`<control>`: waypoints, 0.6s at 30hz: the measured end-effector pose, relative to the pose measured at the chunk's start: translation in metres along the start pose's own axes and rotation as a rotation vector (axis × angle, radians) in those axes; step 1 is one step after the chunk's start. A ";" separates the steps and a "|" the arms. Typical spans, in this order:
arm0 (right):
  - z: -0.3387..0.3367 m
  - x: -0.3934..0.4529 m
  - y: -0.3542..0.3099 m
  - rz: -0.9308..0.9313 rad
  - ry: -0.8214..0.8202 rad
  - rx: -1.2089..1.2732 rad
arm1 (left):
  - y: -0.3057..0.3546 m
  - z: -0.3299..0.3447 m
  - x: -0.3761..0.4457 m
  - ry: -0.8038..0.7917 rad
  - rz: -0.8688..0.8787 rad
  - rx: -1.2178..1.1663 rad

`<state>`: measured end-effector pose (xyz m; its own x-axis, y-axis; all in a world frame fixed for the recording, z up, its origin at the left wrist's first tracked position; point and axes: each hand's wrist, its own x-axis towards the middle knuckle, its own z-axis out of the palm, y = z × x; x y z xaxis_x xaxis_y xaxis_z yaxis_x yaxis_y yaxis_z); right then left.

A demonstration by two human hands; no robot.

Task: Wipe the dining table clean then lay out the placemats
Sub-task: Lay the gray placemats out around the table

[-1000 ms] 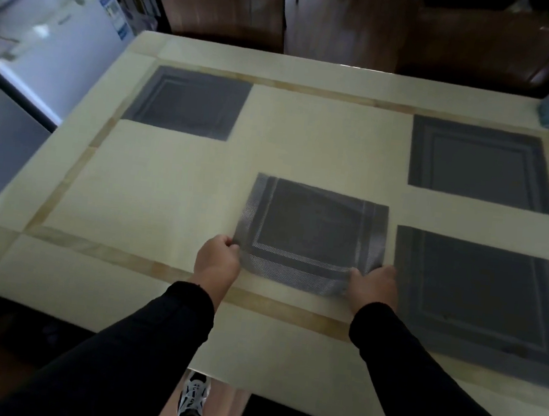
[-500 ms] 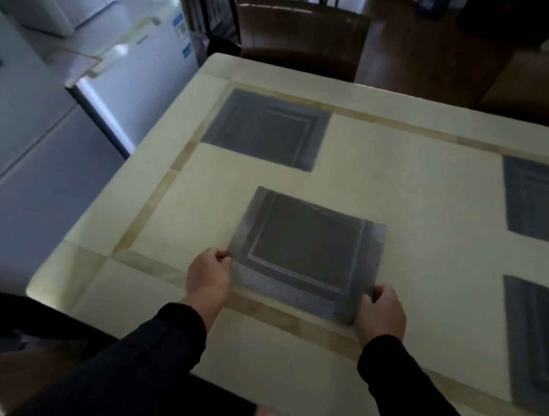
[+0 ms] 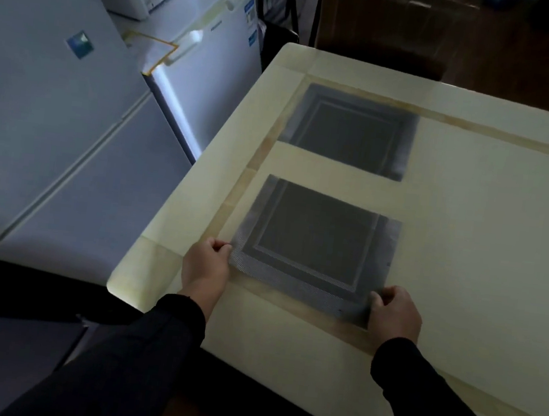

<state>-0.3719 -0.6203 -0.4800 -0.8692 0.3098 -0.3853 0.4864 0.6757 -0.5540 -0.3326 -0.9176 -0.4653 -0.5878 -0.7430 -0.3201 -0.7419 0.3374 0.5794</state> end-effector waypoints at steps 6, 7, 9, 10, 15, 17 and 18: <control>0.013 -0.001 -0.014 -0.050 0.009 -0.002 | -0.003 -0.005 0.015 0.053 0.012 -0.001; 0.016 -0.002 -0.015 -0.057 0.015 -0.008 | -0.004 -0.007 0.018 0.056 0.015 0.006; 0.022 -0.004 -0.016 -0.066 0.025 -0.034 | -0.006 -0.011 0.023 0.053 0.015 0.014; 0.023 -0.005 -0.016 -0.062 0.024 -0.041 | -0.007 -0.012 0.025 0.050 0.013 0.017; 0.026 -0.009 -0.017 -0.044 0.016 -0.069 | -0.010 -0.012 0.030 0.046 -0.056 -0.028; 0.025 -0.008 -0.019 -0.022 0.016 -0.065 | -0.010 -0.011 0.031 0.046 -0.068 -0.033; 0.026 -0.008 -0.021 -0.018 0.015 -0.065 | -0.011 -0.012 0.031 0.050 -0.070 -0.033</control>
<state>-0.3731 -0.6538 -0.4847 -0.8791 0.3074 -0.3644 0.4647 0.7230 -0.5111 -0.3393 -0.9513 -0.4726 -0.5173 -0.7924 -0.3233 -0.7693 0.2651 0.5813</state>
